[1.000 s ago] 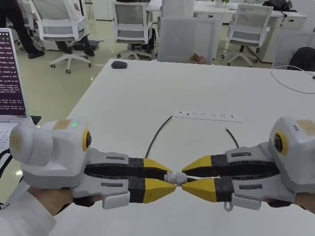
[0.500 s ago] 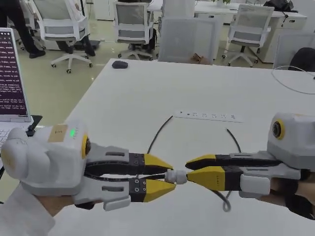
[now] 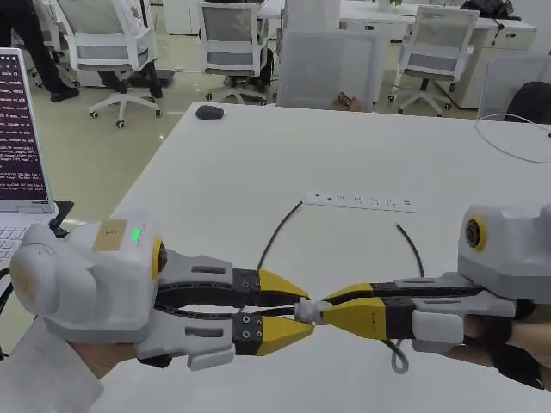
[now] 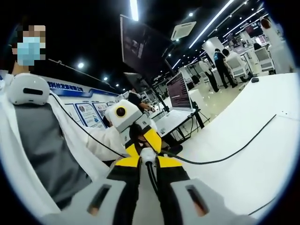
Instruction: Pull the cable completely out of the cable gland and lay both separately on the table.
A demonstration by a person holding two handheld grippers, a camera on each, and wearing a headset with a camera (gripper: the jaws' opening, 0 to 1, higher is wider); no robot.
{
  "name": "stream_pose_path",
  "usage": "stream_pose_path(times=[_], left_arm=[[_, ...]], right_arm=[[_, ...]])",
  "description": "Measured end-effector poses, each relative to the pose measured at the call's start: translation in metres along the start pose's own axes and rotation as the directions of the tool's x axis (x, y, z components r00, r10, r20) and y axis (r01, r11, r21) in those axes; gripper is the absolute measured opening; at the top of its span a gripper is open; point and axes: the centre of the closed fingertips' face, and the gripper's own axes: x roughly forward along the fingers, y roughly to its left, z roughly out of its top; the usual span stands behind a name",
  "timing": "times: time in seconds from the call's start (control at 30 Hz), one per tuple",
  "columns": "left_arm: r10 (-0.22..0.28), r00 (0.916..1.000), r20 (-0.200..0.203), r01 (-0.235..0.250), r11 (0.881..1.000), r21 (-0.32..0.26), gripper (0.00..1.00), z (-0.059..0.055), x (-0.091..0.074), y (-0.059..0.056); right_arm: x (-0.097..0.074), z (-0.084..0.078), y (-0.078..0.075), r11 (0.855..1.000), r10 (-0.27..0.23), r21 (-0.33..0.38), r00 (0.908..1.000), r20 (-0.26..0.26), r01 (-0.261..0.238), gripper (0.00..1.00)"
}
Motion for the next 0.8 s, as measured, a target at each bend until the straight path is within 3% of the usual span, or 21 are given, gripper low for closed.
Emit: stream_pose_path(times=[0.23, 0.33, 0.5, 0.57, 0.63, 0.73, 0.8], left_arm=[[0.004, 0.9998, 0.021, -0.003, 0.999, -0.044, 0.15, 0.0023, -0.0007, 0.0020], [0.009, 0.9997, 0.022, -0.007, 0.998, -0.057, 0.15, 0.0024, -0.0009, 0.0034], [0.006, 0.9996, 0.028, -0.003, 0.994, -0.111, 0.15, 0.0002, -0.0022, 0.0041], [0.000, 0.9997, 0.025, 0.004, 0.988, -0.157, 0.15, -0.0019, -0.0029, 0.0037], [0.003, 0.9997, 0.026, 0.002, 0.983, -0.182, 0.15, -0.0027, -0.0032, 0.0048], [0.001, 0.9998, 0.021, 0.003, 0.978, -0.210, 0.15, -0.0040, -0.0032, 0.0041], [-0.006, 0.9999, 0.015, 0.010, 0.964, -0.264, 0.15, -0.0061, -0.0036, 0.0028]], right_arm=[[-0.0012, 0.0026, 0.0024, 0.995, -0.011, -0.103, 0.9997, -0.020, 0.009, 0.10], [-0.0006, 0.0036, 0.0016, 0.983, -0.039, -0.181, 0.9985, -0.038, 0.031, 0.10], [0.0017, 0.0013, 0.0030, 0.941, -0.074, -0.337, 0.9940, -0.080, 0.042, 0.10], [0.0027, -0.0008, 0.0038, 0.908, -0.080, -0.417, 0.9923, -0.095, 0.033, 0.10], [0.0023, -0.0016, 0.0029, 0.897, -0.087, -0.441, 0.9917, -0.095, 0.036, 0.10], [0.0028, -0.0043, 0.0018, 0.869, -0.102, -0.494, 0.9888, -0.108, 0.036, 0.10], [0.0039, -0.0058, 0.0016, 0.853, -0.115, -0.521, 0.9867, -0.115, 0.039, 0.10]])
